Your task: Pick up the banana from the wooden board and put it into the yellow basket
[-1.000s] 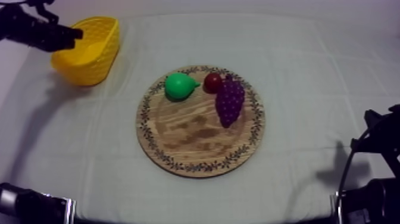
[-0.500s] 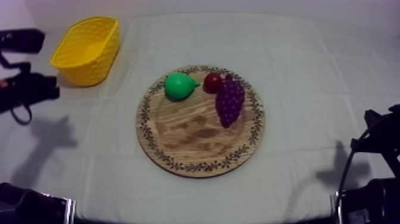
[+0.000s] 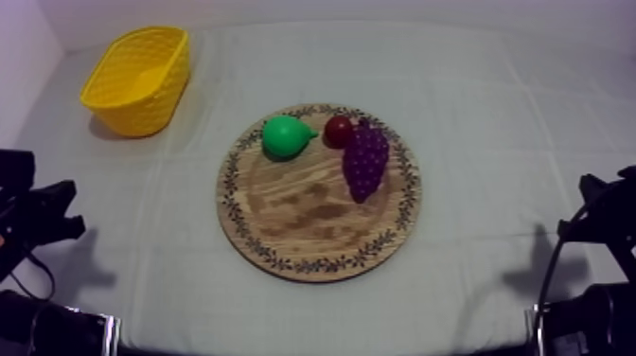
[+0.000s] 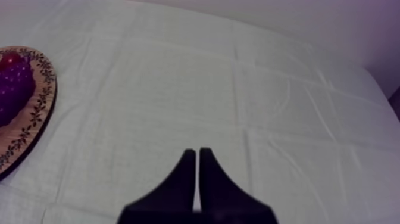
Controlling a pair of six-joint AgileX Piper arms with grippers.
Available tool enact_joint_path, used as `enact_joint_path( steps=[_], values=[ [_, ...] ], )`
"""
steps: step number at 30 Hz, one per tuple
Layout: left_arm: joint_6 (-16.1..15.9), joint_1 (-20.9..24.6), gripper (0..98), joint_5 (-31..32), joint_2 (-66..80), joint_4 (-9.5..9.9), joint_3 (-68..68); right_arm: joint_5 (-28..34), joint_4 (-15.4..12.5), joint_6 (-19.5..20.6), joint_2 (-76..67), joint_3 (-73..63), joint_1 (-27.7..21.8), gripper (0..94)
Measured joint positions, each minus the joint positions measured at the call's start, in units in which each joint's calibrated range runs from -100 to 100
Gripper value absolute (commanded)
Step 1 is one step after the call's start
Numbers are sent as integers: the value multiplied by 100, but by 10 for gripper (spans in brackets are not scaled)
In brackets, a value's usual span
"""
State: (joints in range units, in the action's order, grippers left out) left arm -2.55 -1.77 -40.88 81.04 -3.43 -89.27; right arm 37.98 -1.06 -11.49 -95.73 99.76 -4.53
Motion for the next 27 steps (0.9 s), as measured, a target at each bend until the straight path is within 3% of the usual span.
enact_joint_path(
  steps=[5,16,27],
  values=[
    [308,14,1,-358,1010,186,-378,20,0,-11,0,0,0,3],
    [459,-192,1,-371,1887,451,-671,5,0,0,0,0,0,3],
    [1206,-215,1,943,1896,543,-1034,5,0,0,0,0,0,3]
  ],
)
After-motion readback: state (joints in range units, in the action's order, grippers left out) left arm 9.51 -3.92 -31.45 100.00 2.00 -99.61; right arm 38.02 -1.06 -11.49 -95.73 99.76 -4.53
